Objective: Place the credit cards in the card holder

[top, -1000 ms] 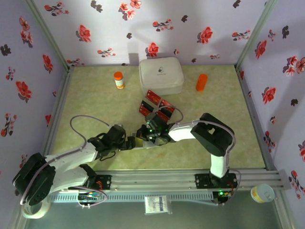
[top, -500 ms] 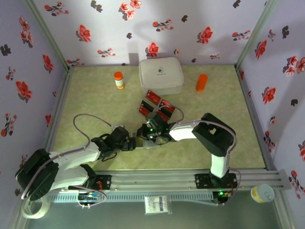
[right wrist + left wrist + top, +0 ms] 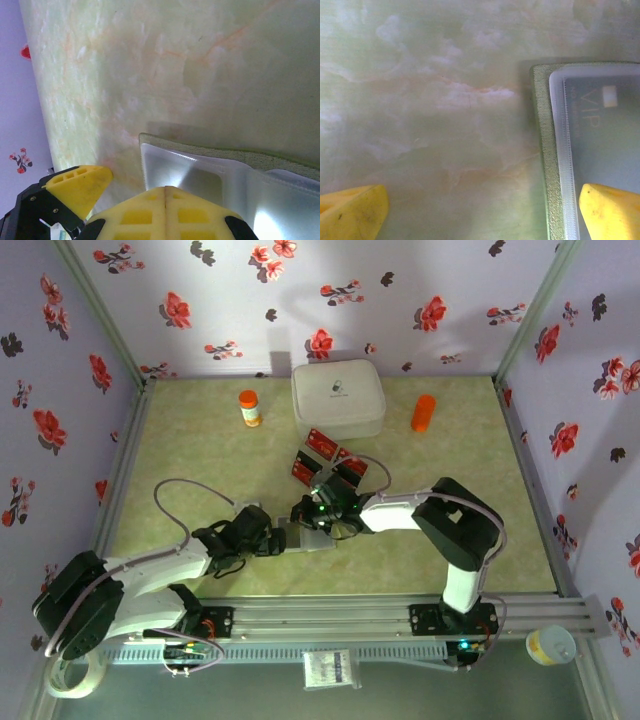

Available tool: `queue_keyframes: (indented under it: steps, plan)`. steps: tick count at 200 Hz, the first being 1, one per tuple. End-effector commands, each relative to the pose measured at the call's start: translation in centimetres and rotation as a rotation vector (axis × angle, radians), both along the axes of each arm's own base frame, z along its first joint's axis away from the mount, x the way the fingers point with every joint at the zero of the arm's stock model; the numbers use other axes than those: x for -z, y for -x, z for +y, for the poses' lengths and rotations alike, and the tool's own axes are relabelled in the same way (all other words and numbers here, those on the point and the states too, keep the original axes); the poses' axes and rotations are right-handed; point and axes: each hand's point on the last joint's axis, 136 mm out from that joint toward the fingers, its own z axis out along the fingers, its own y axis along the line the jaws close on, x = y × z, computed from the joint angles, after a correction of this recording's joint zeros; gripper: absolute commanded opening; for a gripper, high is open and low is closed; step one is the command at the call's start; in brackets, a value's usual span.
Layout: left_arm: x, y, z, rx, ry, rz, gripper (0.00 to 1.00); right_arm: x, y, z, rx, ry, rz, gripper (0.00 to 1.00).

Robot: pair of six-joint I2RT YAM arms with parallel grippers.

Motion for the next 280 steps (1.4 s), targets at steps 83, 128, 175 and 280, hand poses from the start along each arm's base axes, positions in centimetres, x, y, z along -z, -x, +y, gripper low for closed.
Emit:
queue_keyframes:
  steps: [83,128,175,280]
  plan:
    - [-1.3,-0.1,-2.2,0.033,0.082,0.018,1.0,2.1,0.9,0.3,-0.024,0.024,0.03,0.03]
    - [0.4,0.3,-1.9,0.028,0.056,0.049,1.0,1.7,0.8,0.3,-0.019,0.009,0.029,0.04]
    - [1.7,1.1,-0.4,0.001,0.011,0.079,0.99,-1.2,-0.3,0.3,-0.024,-0.011,-0.016,0.07]
    - [1.9,1.4,0.7,0.0,-0.096,0.123,0.98,-7.3,-4.7,-7.1,-0.039,0.287,-0.242,0.23]
